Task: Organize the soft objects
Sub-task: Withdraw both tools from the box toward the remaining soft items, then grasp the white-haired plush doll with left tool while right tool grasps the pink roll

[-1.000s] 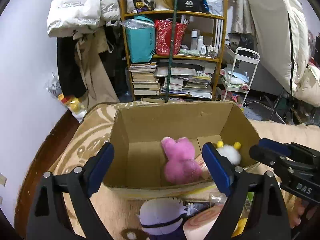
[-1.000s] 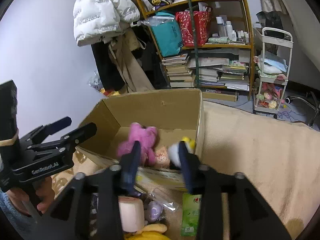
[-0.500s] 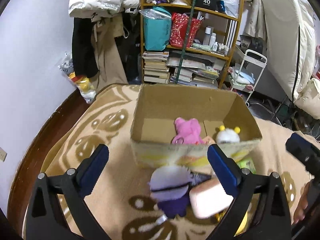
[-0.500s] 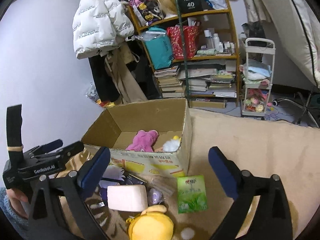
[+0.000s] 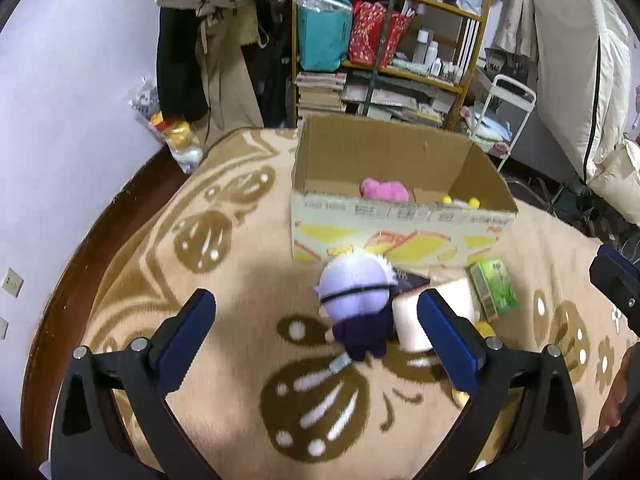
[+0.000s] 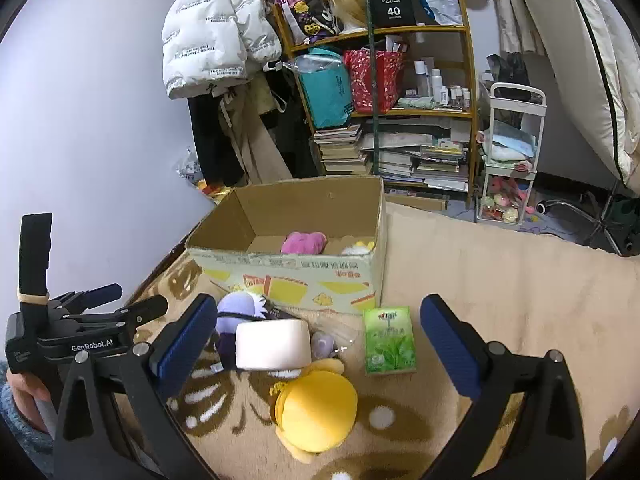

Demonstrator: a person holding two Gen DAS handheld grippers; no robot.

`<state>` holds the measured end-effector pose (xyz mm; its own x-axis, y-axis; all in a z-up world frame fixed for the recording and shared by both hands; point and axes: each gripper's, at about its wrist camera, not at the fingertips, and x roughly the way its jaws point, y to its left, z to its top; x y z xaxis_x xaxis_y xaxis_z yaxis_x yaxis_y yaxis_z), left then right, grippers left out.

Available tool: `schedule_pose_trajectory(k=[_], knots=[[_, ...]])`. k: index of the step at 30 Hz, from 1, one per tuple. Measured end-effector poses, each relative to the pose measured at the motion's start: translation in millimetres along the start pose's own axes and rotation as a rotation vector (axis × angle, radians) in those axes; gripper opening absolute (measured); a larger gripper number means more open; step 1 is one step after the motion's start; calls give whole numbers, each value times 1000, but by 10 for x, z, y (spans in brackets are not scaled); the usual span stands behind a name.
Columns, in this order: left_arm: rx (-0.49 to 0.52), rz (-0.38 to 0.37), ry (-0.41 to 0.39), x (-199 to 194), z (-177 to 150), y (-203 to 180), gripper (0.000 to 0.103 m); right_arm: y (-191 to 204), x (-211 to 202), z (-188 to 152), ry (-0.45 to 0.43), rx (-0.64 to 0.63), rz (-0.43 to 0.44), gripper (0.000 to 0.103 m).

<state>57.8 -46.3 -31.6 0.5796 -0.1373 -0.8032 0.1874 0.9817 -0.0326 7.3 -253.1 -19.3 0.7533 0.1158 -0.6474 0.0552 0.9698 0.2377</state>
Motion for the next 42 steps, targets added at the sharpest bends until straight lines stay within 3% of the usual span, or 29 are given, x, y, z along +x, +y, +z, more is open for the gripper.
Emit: schedule_pose_trajectory(k=[6,16,20,42], knots=[[37,42,24,40,-81,-30,100,54,35,-98,25,-14,-6,103],[1,16,51,238,-33,58,100,97,217,-157,48,-39,-24,103],[-38,40,58,341,-15,85,100,144,319,-178,70,-61,-28,103],[-60,-114,167,925,98,-28,100,199,1003,-334,206,-83,-22,103]])
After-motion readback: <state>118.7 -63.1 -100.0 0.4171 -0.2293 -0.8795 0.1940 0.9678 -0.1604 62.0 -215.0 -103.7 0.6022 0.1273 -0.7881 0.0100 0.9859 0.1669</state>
